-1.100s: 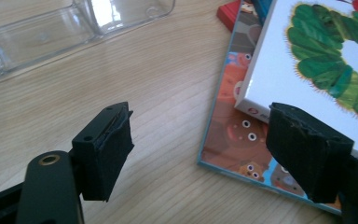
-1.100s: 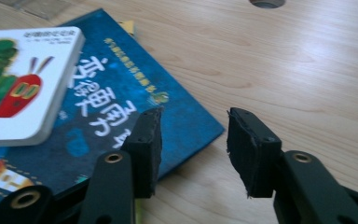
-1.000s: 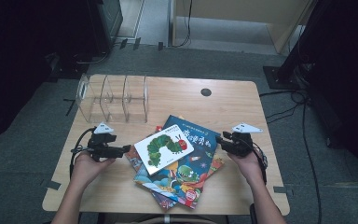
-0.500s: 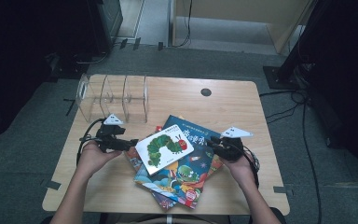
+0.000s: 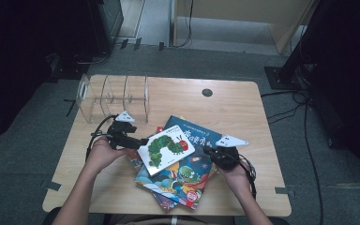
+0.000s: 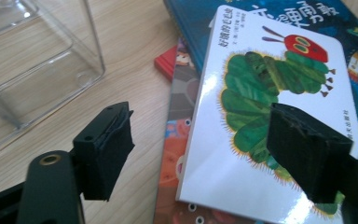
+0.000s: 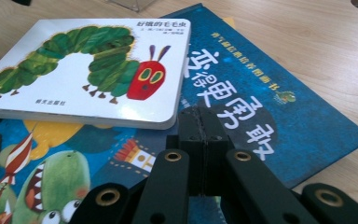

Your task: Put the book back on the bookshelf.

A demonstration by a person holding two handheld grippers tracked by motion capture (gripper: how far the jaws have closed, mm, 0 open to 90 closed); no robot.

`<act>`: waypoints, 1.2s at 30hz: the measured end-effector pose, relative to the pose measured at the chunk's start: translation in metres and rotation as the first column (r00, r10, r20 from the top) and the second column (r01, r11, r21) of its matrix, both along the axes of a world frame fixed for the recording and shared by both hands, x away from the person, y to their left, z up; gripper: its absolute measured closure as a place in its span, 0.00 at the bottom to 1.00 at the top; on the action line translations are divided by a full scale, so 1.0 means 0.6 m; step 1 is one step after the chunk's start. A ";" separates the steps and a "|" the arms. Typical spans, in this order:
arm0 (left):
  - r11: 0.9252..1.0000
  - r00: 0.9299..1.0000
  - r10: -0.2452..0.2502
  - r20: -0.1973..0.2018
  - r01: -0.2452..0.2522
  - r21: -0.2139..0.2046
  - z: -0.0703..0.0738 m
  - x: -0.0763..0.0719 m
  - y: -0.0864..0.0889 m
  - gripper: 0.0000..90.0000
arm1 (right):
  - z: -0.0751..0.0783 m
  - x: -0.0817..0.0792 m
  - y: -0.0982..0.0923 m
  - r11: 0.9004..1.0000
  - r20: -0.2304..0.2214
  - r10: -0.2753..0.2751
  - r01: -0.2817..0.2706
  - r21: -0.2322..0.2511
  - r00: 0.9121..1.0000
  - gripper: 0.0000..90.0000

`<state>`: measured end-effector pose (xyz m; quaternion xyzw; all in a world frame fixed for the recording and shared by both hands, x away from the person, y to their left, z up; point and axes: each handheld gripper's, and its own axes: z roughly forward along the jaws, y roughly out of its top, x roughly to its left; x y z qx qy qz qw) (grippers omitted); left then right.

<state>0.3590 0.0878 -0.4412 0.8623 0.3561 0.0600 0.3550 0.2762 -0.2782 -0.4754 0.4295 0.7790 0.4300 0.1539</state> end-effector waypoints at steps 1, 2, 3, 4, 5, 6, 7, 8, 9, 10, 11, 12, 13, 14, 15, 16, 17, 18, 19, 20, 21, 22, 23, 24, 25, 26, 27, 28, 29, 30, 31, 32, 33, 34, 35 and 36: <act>1.000 1.000 -0.015 -0.012 0.014 -0.020 -0.004 0.003 -0.003 0.27 | 0.000 -0.003 0.003 1.000 0.004 0.004 -0.004 -0.004 1.000 1.00; 1.000 1.000 -0.018 -0.017 0.017 -0.013 -0.006 0.005 -0.004 0.27 | 0.000 -0.006 0.006 1.000 0.009 0.007 -0.007 -0.010 1.000 1.00; 1.000 1.000 -0.018 -0.017 0.017 -0.013 -0.006 0.005 -0.004 0.27 | -0.001 -0.009 0.008 1.000 0.008 0.012 -0.012 -0.007 1.000 1.00; 1.000 0.999 -0.020 -0.025 0.020 0.002 -0.008 0.007 -0.007 0.27 | -0.001 -0.009 0.008 1.000 0.008 0.012 -0.012 -0.007 1.000 1.00; 0.999 0.999 -0.029 -0.029 0.029 0.013 -0.009 0.010 -0.010 0.27 | -0.002 -0.012 0.012 1.000 0.008 0.017 -0.016 -0.008 1.000 1.00; 0.999 0.999 -0.034 -0.031 0.034 0.014 -0.010 0.012 -0.012 0.27 | -0.003 -0.013 0.015 1.000 0.014 0.024 -0.024 -0.009 1.000 1.00; 0.999 0.998 -0.046 -0.039 0.047 0.013 -0.012 0.014 -0.016 0.27 | -0.005 -0.015 0.017 1.000 0.020 0.028 -0.027 -0.012 0.999 1.00; 0.999 0.998 -0.046 -0.039 0.047 0.013 -0.012 0.014 -0.016 0.27 | -0.006 -0.016 0.019 1.000 0.014 0.029 -0.029 -0.008 0.999 1.00; 0.998 0.998 -0.053 -0.041 0.053 0.016 -0.013 0.015 -0.020 0.27 | -0.006 -0.016 0.019 1.000 0.014 0.029 -0.029 -0.008 0.999 1.00; 0.998 0.997 -0.061 -0.046 0.062 0.018 -0.015 0.017 -0.022 0.27 | -0.008 -0.017 0.022 0.999 0.009 0.032 -0.032 -0.008 0.999 1.00; 0.998 0.996 -0.067 -0.051 0.068 0.018 -0.016 0.018 -0.025 0.27 | -0.010 -0.018 0.025 0.999 0.007 0.035 -0.035 -0.008 0.999 1.00; 0.996 0.995 -0.079 -0.059 0.081 0.028 -0.019 0.021 -0.030 0.27 | -0.014 -0.021 0.032 0.999 0.005 0.048 -0.048 -0.013 0.999 1.00; 0.996 0.995 -0.079 -0.059 0.081 0.028 -0.019 0.021 -0.030 0.28 | -0.014 -0.021 0.032 0.999 0.005 0.048 -0.048 -0.013 0.999 1.00; 0.995 0.994 -0.088 -0.065 0.090 0.034 -0.021 0.021 -0.034 0.28 | -0.015 -0.022 0.035 0.999 0.003 0.053 -0.053 -0.010 0.999 1.00; 0.994 0.993 -0.094 -0.066 0.097 0.042 -0.022 0.022 -0.038 0.28 | -0.018 -0.024 0.040 0.998 -0.008 0.062 -0.062 -0.005 0.998 1.00; 0.992 0.992 -0.107 -0.066 0.111 0.063 -0.024 0.021 -0.042 0.28 | -0.024 -0.025 0.048 0.997 -0.010 0.077 -0.077 0.002 0.997 1.00; 0.992 0.992 -0.107 -0.066 0.111 0.063 -0.024 0.021 -0.042 0.28 | -0.025 -0.026 0.051 0.997 -0.012 0.081 -0.081 -0.003 0.997 1.00; 0.992 0.993 -0.100 -0.065 0.104 0.068 -0.026 0.022 -0.045 0.28 | -0.027 -0.027 0.055 0.996 -0.018 0.090 -0.090 -0.008 0.996 1.00; 0.992 0.993 -0.100 -0.065 0.104 0.068 -0.026 0.022 -0.045 0.28 | -0.027 -0.027 0.055 0.996 -0.018 0.090 -0.090 -0.008 0.996 1.00; 0.992 0.991 -0.104 -0.084 0.110 0.069 -0.029 0.025 -0.045 0.28 | -0.031 -0.028 0.061 0.994 -0.018 0.105 -0.106 -0.027 0.994 1.00; 0.992 0.991 -0.104 -0.084 0.110 0.069 -0.029 0.025 -0.045 0.28 | -0.032 -0.028 0.062 0.994 -0.021 0.107 -0.107 -0.031 0.994 1.00; 0.991 0.990 -0.107 -0.090 0.113 0.065 -0.030 0.025 -0.046 0.28 | -0.033 -0.027 0.063 0.994 -0.028 0.109 -0.109 -0.027 0.994 1.00; 0.991 0.989 -0.115 -0.097 0.121 0.060 -0.033 0.026 -0.047 0.28 | -0.034 -0.027 0.063 0.994 -0.029 0.109 -0.110 -0.025 0.994 1.00; 0.991 0.989 -0.115 -0.097 0.121 0.060 -0.033 0.026 -0.047 0.28 | -0.034 -0.027 0.063 0.994 -0.029 0.109 -0.110 -0.025 0.994 1.00; 0.991 0.988 -0.116 -0.102 0.122 0.057 -0.035 0.027 -0.047 0.28 | -0.034 -0.027 0.064 0.994 -0.027 0.109 -0.110 -0.024 0.994 1.00; 0.992 0.987 -0.107 -0.118 0.115 0.060 -0.039 0.031 -0.048 0.28 | -0.035 -0.026 0.066 0.993 -0.025 0.114 -0.115 -0.024 0.993 1.00; 0.992 0.986 -0.107 -0.128 0.115 0.060 -0.041 0.033 -0.047 0.28 | -0.036 -0.026 0.068 0.993 -0.029 0.116 -0.117 -0.014 0.993 1.00; 0.992 0.985 -0.104 -0.137 0.112 0.053 -0.042 0.034 -0.047 0.28 | -0.037 -0.025 0.070 0.993 -0.032 0.117 -0.117 0.000 0.993 1.00; 0.992 0.985 -0.104 -0.137 0.112 0.053 -0.042 0.034 -0.047 0.28 | -0.037 -0.025 0.072 0.993 -0.031 0.119 -0.119 -0.002 0.992 1.00; 0.992 0.985 -0.105 -0.138 0.113 0.051 -0.042 0.034 -0.047 0.29 | -0.037 -0.025 0.075 0.993 -0.032 0.115 -0.115 -0.003 0.993 1.00; 0.991 0.983 -0.118 -0.141 0.126 0.047 -0.042 0.033 -0.048 0.29 | -0.036 -0.025 0.078 0.993 -0.027 0.119 -0.119 -0.011 0.993 1.00; 0.990 0.981 -0.126 -0.146 0.134 0.045 -0.043 0.032 -0.049 0.29 | -0.036 -0.025 0.081 0.993 -0.030 0.115 -0.116 -0.012 0.993 1.00; 0.990 0.981 -0.126 -0.146 0.134 0.045 -0.043 0.032 -0.049 0.29 | -0.036 -0.025 0.081 0.993 -0.030 0.115 -0.116 -0.012 0.993 1.00; 0.990 0.980 -0.131 -0.152 0.139 0.039 -0.044 0.032 -0.051 0.29 | -0.036 -0.025 0.082 0.994 -0.034 0.113 -0.113 -0.011 0.993 1.00; 0.989 0.978 -0.136 -0.157 0.143 0.035 -0.044 0.031 -0.052 0.29 | -0.036 -0.023 0.082 0.993 -0.035 0.116 -0.117 -0.010 0.993 1.00; 0.988 0.977 -0.139 -0.160 0.147 0.038 -0.045 0.031 -0.054 0.29 | -0.036 -0.022 0.081 0.992 -0.037 0.125 -0.125 -0.009 0.991 1.00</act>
